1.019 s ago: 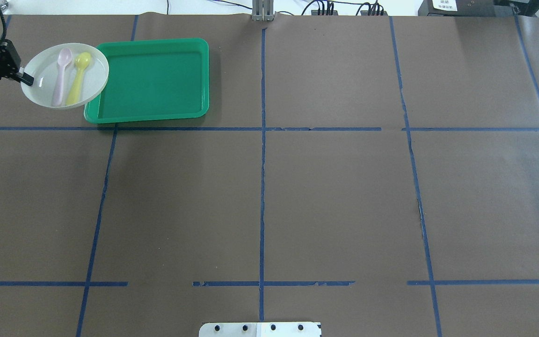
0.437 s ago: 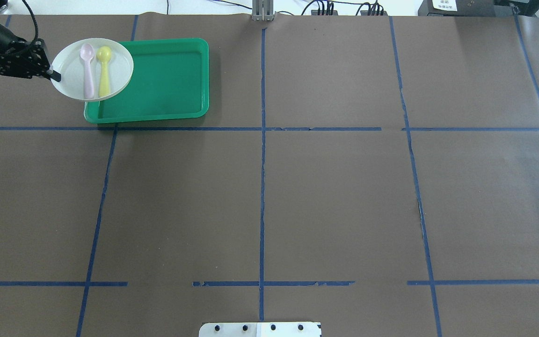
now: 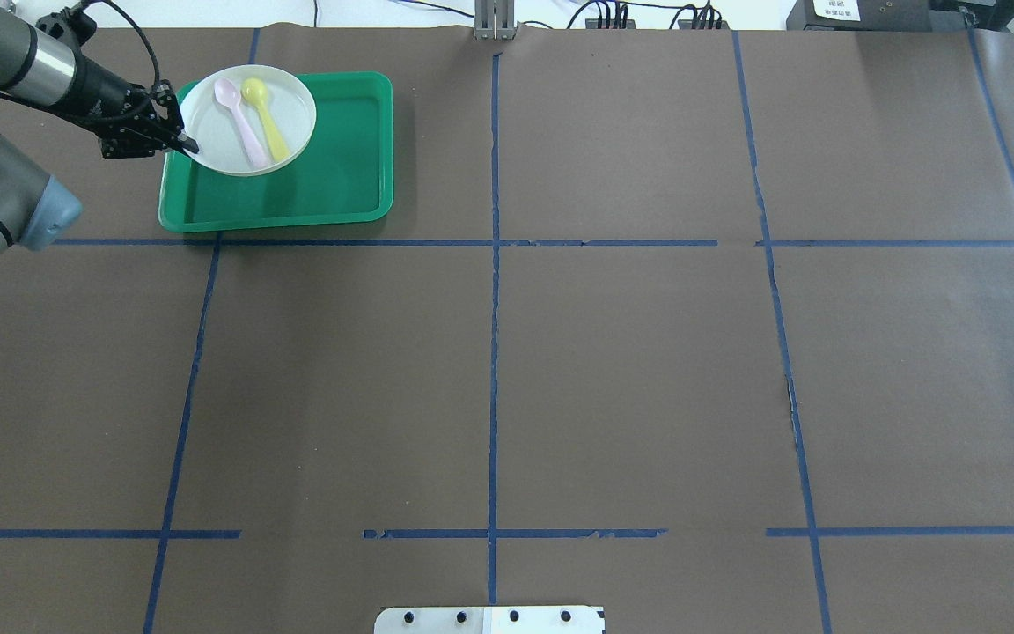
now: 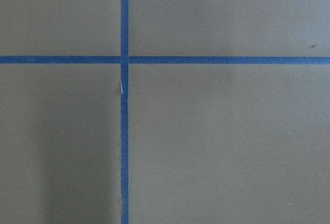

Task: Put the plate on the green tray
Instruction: 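Lower the plate onto the green tray with the left gripper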

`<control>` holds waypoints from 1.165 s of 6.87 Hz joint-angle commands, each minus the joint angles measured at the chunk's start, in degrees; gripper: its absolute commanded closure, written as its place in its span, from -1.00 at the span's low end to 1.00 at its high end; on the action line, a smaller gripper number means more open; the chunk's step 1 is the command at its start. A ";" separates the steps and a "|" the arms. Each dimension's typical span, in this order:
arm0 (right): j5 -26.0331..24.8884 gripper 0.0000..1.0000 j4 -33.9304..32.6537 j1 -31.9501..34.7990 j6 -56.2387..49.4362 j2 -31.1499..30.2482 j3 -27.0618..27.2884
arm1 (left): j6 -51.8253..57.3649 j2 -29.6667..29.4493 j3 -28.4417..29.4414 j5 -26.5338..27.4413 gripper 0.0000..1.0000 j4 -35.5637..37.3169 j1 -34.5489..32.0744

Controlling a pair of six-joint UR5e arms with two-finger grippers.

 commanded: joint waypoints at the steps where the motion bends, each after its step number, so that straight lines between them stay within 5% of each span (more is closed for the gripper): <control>1: 0.00 -1.00 -0.02 0.00 0.06 0.00 -0.09 | -6.27 -1.04 3.30 5.18 1.00 -5.10 3.25; 4: 0.00 -1.00 -0.02 0.00 -0.02 0.00 0.00 | -6.37 -0.87 3.58 5.19 0.93 -5.46 3.26; 5: 0.00 -1.00 -0.02 0.00 -0.02 0.00 0.00 | -6.02 -0.35 3.66 5.19 -0.98 -8.25 3.44; 8: 0.00 -1.00 -0.02 0.00 0.06 0.00 0.00 | -5.67 0.10 3.32 4.93 -1.00 -8.80 3.44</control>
